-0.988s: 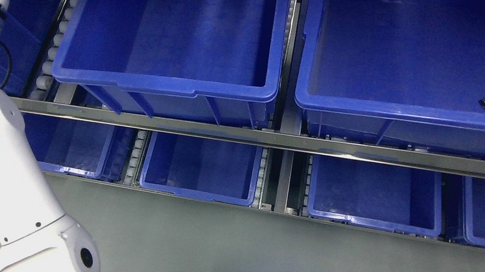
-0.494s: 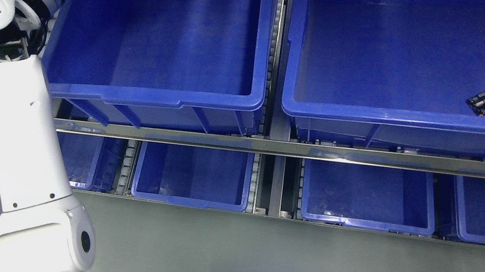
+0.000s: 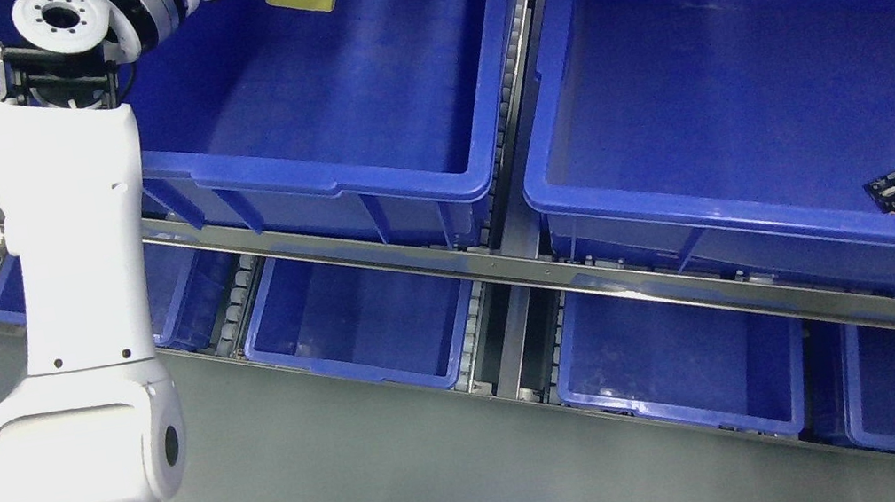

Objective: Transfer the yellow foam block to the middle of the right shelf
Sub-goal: 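Extend the left arm over the upper blue bin, then open the left hand to drop the cube into the bin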

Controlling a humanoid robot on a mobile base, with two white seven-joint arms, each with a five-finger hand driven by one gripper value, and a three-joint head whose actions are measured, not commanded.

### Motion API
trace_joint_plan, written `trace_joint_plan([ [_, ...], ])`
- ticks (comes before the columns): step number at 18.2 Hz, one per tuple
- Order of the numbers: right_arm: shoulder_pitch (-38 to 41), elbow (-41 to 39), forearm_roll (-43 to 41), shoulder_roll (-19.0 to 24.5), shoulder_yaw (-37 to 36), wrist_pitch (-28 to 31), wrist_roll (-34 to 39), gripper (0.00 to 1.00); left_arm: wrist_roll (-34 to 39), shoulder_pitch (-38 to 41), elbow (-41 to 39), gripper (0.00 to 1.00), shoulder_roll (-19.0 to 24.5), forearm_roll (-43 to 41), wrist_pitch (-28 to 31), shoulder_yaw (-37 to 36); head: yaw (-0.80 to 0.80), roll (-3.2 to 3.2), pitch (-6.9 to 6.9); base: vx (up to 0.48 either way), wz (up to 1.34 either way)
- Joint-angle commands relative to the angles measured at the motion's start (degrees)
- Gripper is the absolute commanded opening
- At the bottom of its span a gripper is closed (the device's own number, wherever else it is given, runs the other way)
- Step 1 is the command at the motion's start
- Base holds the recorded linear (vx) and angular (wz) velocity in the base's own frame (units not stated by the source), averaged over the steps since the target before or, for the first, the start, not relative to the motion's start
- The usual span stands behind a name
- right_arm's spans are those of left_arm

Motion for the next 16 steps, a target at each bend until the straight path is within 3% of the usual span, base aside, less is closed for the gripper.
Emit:
trace_joint_plan([
  [1, 0.09, -1.0, 0.18, -1.0, 0.0, -0.02, 0.0, 1.0, 1.37, 0.8, 2.25, 0.94, -0.65, -0.34, -0.03, -0.12, 0.0, 0.0, 0.0, 0.0, 0.0],
  [3, 0.09, -1.0, 0.18, -1.0, 0.0, -0.02, 0.0, 1.0, 1.37, 0.8, 1.82, 0.99, -0.65, -0.26, -0.38, 0.23, 0.0, 0.0, 0.0, 0.0, 0.0],
  [16, 0.09, -1.0, 0.18, -1.0, 0.0, -0.02, 0.0, 1.0, 0.76, 0.62, 0.32, 1.0, -0.65, 3.08, -4.07, 4.26, 0.0, 0.0, 0.0, 0.0, 0.0],
])
